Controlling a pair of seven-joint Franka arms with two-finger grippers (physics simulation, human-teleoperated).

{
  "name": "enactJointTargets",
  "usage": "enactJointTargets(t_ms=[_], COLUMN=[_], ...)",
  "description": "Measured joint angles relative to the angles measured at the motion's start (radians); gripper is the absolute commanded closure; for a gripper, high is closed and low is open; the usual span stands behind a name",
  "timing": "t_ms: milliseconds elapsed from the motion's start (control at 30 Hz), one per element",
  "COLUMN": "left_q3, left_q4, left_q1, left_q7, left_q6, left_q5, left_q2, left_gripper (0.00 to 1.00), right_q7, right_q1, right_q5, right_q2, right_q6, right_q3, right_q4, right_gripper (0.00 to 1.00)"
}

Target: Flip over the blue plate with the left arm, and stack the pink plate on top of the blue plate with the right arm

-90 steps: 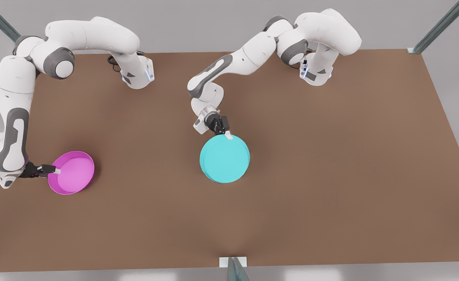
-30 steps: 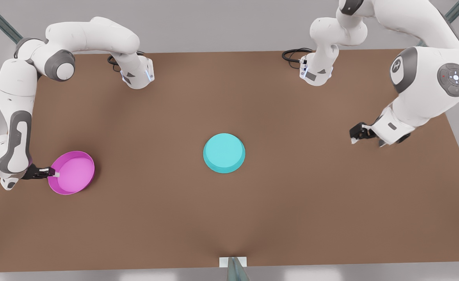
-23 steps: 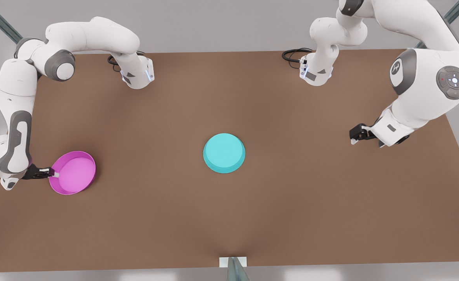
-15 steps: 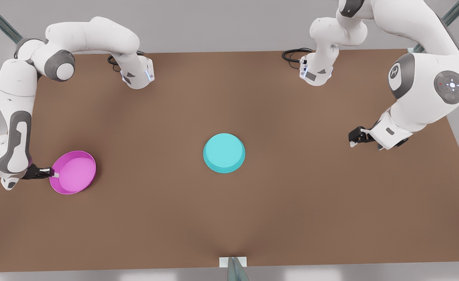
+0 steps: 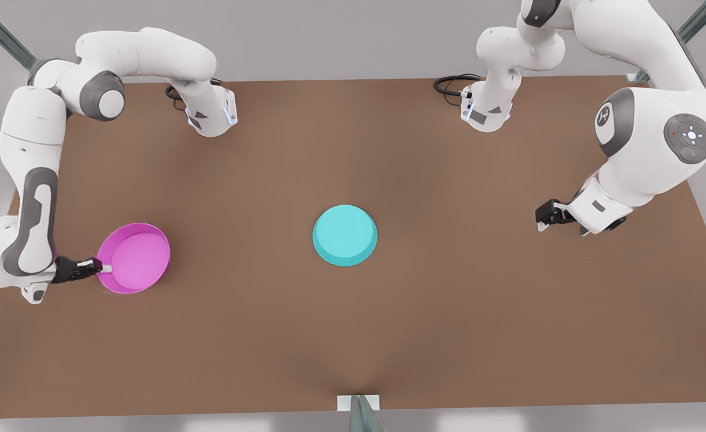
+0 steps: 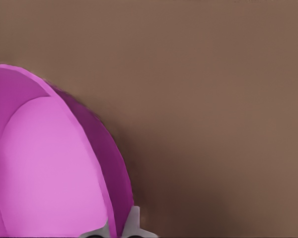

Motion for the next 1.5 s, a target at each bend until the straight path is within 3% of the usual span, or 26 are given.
enactJointTargets(t_ms=[133, 267, 533, 1267, 1300, 1333, 1400, 1467, 1500], left_q3=[0.0, 0.0, 0.0, 0.0, 0.0, 0.0, 0.0, 0.0, 0.0], left_q4=[-0.002, -0.002, -0.009, -0.017, -0.017, -0.017, -0.017, -0.017, -0.017], left_q1=[0.0, 0.0, 0.0, 0.0, -0.001, 0.0, 0.0, 0.0, 0.0], left_q7=[0.0, 0.0, 0.0, 0.0, 0.0, 0.0, -0.001, -0.002, -0.002], left_q6=[0.008, 0.012, 0.028, 0.042, 0.042, 0.042, 0.042, 0.04, 0.04], left_q5=[0.001, 0.001, 0.001, 0.001, 0.001, 0.001, 0.001, 0.002, 0.002], left_q2=[0.0, 0.002, 0.001, 0.003, 0.003, 0.003, 0.002, 0.0, 0.0], left_gripper=[0.0, 0.0, 0.0, 0.0, 0.0, 0.0, 0.0, 0.0, 0.0], right_q7=[0.059, 0.317, 0.69, 0.746, 0.743, 0.743, 0.756, 0.756, 0.757], right_q1=[0.255, 0.508, 0.876, 0.961, 0.961, 0.96, 0.961, 0.961, 0.961], right_q5=[-0.001, 0.003, 0.136, 0.104, 0.105, 0.104, 0.099, 0.098, 0.097], right_q2=[-0.044, -0.07, -0.07, -0.048, -0.048, -0.048, -0.041, -0.041, -0.041], right_q6=[-0.014, 0.0, 0.073, 0.108, 0.108, 0.109, 0.121, 0.121, 0.121], right_q3=[0.0, 0.001, 0.002, -0.009, -0.009, -0.009, -0.009, -0.009, -0.009], right_q4=[0.001, 0.001, 0.045, 0.032, 0.031, 0.032, 0.033, 0.031, 0.031], right_gripper=[0.79, 0.79, 0.79, 0.79, 0.73, 0.6, 0.18, 0.0, 0.0])
